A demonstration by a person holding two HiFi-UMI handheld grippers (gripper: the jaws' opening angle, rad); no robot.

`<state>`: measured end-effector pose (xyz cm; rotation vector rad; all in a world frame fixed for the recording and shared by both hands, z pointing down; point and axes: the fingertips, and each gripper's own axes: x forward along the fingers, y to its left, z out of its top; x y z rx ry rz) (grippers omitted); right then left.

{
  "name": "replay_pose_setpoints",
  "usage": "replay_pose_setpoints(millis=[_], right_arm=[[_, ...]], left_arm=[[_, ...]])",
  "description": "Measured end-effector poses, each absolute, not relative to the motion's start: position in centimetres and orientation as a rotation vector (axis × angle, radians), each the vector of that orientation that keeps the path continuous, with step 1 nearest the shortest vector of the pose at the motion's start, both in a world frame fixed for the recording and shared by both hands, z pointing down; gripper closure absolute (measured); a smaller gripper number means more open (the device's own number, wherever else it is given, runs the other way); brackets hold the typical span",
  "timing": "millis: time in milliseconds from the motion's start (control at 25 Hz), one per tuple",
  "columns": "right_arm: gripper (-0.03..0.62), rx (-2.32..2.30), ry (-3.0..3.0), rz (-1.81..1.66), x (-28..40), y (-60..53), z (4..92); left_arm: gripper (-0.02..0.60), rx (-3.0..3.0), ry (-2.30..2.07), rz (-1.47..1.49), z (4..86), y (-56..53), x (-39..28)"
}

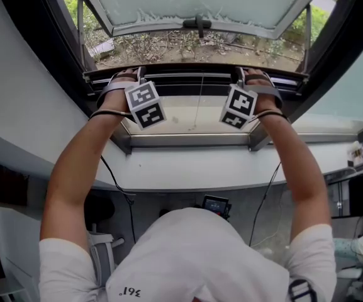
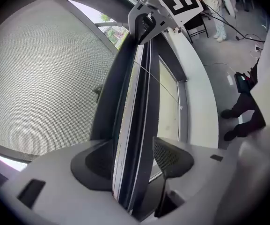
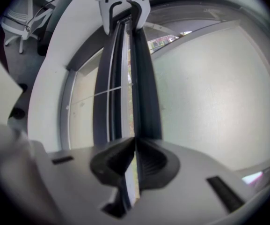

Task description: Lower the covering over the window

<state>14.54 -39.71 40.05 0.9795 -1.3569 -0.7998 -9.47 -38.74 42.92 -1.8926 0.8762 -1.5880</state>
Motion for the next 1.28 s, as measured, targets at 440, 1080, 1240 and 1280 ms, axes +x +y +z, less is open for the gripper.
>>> replay_pose_setpoints(millis=[440, 1080, 1240, 1280], right_arm=[[0.551, 0.952, -1.360, -0.774, 14.5, -39.8, 41.6], [0.445, 0.770, -1.374, -0.636, 14.6, -38.6, 45.4], [0.445, 0.764, -1.376, -0.627, 14.5, -38.5, 46.8], [0.441, 0.764, -1.376, -0.626, 14.5, -38.5, 47.0]], left_arm=[[0.322, -1.885, 0.865, -1.620, 44.3, -38.9, -9.5], [0.322, -1.929, 0.825, -1.661, 46.8, -38.5, -9.4], [0.322, -1.949, 0.817, -1.668, 48.1, -38.3, -9.4], [0.321, -1.949, 0.818, -1.669, 48.4, -38.4, -9.4]])
